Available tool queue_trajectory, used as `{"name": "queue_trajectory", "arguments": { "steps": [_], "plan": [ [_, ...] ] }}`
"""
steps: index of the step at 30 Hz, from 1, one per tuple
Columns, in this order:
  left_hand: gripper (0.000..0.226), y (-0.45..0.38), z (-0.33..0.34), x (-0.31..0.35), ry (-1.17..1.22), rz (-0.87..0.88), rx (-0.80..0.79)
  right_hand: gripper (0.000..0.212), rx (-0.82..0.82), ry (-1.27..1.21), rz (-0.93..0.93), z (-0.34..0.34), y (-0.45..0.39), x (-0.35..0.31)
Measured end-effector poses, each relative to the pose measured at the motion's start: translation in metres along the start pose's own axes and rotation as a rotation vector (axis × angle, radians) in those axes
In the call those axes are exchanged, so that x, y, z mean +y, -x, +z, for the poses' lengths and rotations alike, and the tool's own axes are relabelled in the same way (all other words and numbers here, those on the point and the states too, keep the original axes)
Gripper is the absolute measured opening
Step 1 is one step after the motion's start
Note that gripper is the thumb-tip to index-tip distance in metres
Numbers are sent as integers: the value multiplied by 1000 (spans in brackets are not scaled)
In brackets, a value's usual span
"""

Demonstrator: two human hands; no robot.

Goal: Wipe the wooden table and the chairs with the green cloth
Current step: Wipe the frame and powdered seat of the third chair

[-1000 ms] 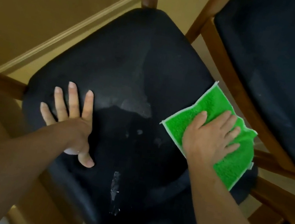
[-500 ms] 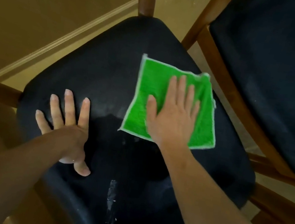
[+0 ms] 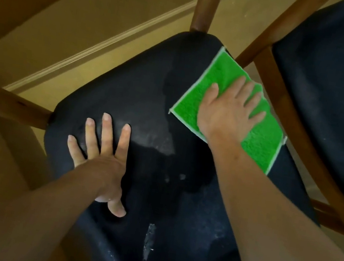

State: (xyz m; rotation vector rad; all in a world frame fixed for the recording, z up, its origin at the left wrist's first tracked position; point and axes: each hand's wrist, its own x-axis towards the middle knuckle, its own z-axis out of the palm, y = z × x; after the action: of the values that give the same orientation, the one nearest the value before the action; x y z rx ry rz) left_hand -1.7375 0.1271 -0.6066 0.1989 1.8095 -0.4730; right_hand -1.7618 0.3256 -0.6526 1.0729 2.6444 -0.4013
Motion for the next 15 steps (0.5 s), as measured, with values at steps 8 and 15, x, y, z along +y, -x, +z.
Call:
{"name": "queue_trajectory", "arguments": {
  "steps": [8,15],
  "plan": [
    [160,5,0,3,-8,-28,5,68,-144,198,-607,21,73,-1],
    [158,4,-2,3,24,-40,-4,64,-237,191,-779,51,180,70]
  ]
}}
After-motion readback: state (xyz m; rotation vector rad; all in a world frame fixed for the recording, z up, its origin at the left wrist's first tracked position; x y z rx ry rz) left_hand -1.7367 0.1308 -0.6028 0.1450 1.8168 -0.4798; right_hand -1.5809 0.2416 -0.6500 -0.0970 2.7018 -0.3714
